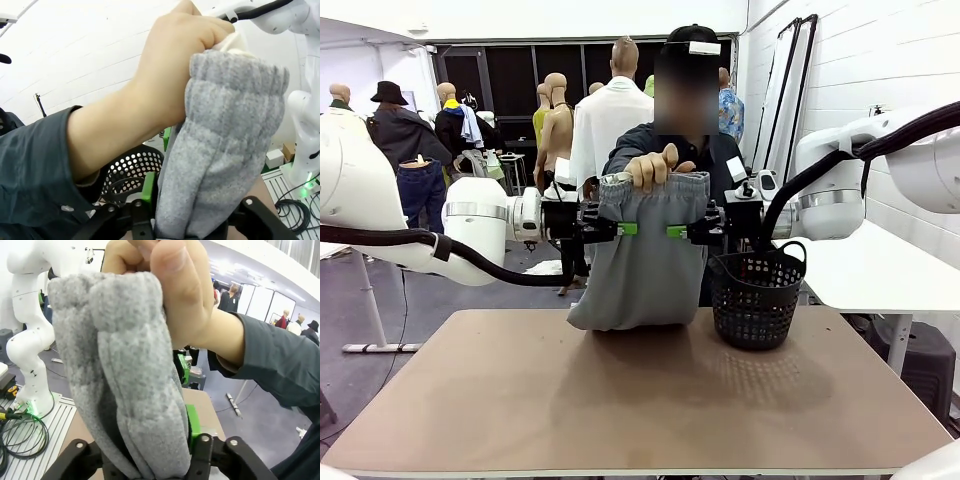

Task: Fold the training pants.
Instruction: Grab both ends of the Training pants handed by a person.

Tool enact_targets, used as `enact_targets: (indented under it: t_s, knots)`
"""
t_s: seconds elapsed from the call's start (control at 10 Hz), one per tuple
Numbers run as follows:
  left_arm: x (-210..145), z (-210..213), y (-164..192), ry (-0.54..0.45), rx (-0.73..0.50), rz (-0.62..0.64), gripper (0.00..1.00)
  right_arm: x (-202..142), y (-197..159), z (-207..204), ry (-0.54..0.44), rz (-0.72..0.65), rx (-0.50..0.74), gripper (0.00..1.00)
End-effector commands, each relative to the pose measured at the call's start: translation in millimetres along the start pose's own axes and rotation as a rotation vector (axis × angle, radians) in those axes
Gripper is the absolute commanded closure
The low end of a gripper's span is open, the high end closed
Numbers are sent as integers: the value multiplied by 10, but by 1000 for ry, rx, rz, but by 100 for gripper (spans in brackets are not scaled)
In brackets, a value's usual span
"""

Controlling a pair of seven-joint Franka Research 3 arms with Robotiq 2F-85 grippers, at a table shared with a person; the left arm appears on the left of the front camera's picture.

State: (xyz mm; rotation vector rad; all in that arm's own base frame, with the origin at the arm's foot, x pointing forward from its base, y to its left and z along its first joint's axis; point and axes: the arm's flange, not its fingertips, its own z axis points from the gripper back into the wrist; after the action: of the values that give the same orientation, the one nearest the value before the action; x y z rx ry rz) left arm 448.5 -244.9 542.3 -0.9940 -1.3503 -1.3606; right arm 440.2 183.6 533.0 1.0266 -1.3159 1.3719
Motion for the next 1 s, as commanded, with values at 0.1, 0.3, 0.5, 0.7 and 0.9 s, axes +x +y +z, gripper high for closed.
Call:
enact_targets:
  t_s: [0.1, 0.3, 0.5, 0.7, 0.9]
  knots:
    - [-16, 22, 46, -24, -4, 45, 100, 57, -79, -30, -26, -28, 4, 100]
    - [-52, 74, 71, -20, -7, 64, 100, 36, -99, -40, -23, -54, 14, 100]
    - [-57, 65, 57, -8, -17, 55, 100, 43, -106, -38, -27, -67, 8, 100]
    - [-105, 84, 105, 20, 18, 35, 100, 31, -142, -56, -18, -105, -19, 100]
    - [-83, 49, 41, -3, -1, 43, 100, -31, -26, -15, -2, -53, 5, 100]
